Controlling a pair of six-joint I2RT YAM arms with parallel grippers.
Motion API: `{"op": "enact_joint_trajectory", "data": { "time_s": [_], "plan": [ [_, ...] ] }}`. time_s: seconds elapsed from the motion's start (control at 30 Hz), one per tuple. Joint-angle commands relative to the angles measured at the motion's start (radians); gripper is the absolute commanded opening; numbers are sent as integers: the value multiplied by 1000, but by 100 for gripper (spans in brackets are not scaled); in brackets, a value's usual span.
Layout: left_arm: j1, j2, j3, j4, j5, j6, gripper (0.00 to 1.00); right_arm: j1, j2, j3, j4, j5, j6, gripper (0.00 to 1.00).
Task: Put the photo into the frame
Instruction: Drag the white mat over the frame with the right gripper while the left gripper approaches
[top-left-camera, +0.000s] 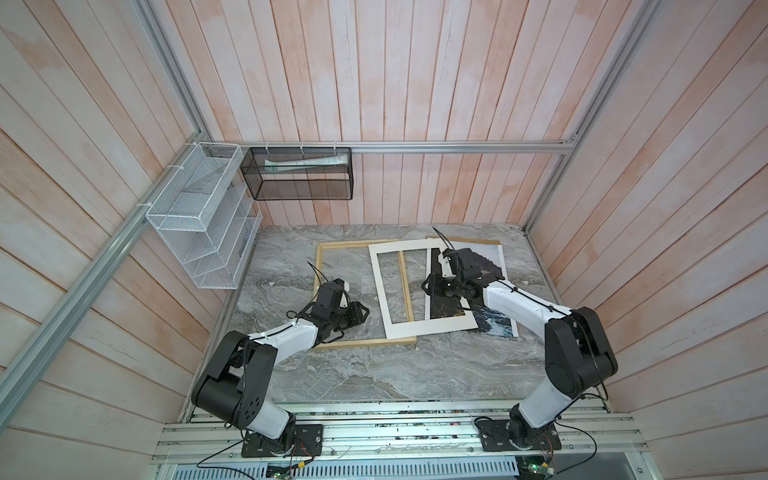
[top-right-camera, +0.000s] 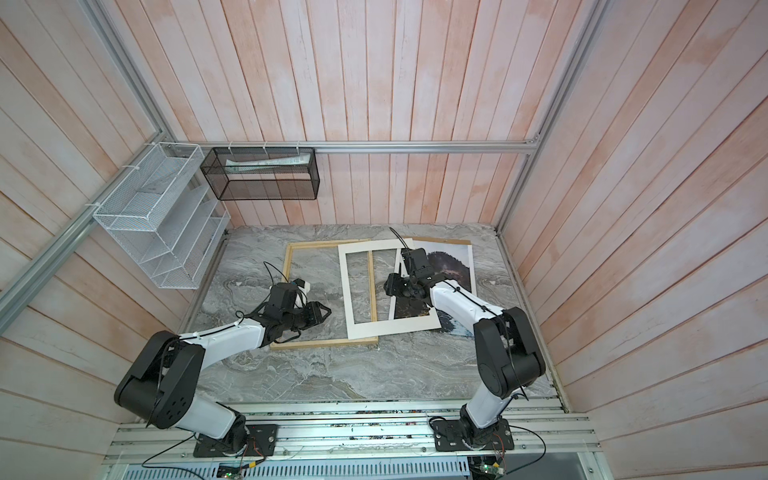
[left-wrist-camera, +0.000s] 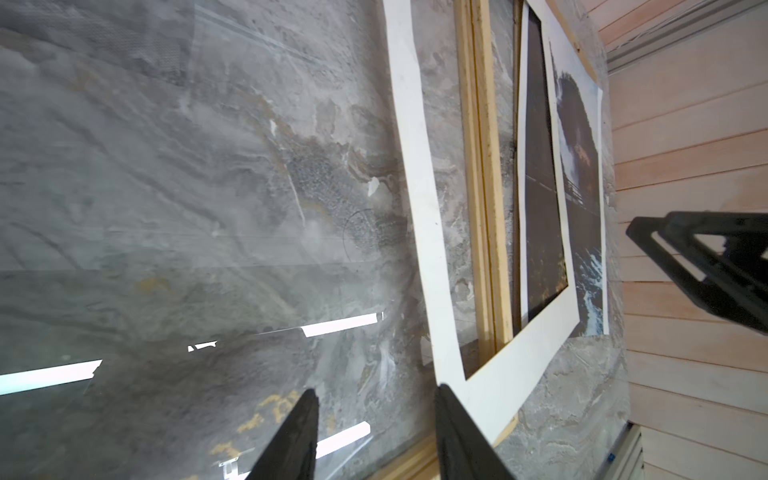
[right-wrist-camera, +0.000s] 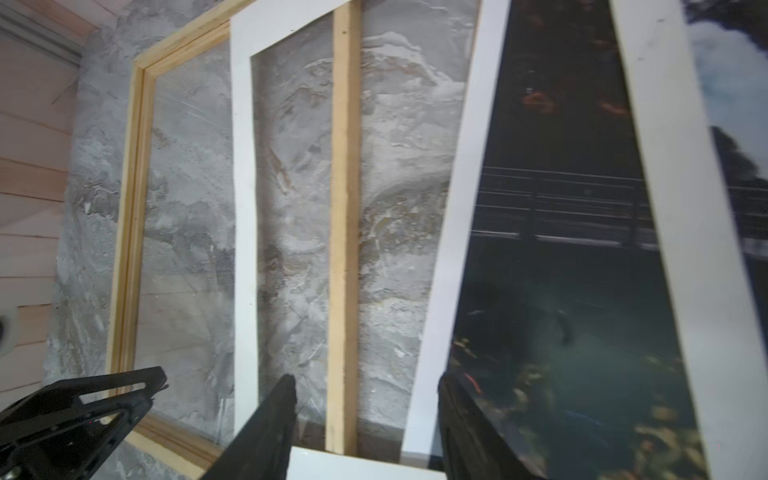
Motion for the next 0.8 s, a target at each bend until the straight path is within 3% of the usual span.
{"op": "enact_joint_trajectory", "data": {
  "time_s": [0.0, 0.23, 0.5, 0.67, 0.77],
  "plan": [
    [-29, 59, -3, 129, 69, -46, 48, -43, -53, -68, -43, 37, -41, 56],
    [-91, 182, 63, 180, 91, -67, 48, -122, -151, -139, -63, 48, -66, 56],
    [-103, 253, 100, 239, 129, -89, 47, -152, -219, -178, -74, 46, -73, 56],
    [-106, 277, 104, 283, 153, -95, 43, -161, -224, -178, -73, 43, -78, 56],
    [-106, 283, 96, 307, 157, -91, 35, -162, -221, -180, -59, 32, -76, 56]
  ]
}}
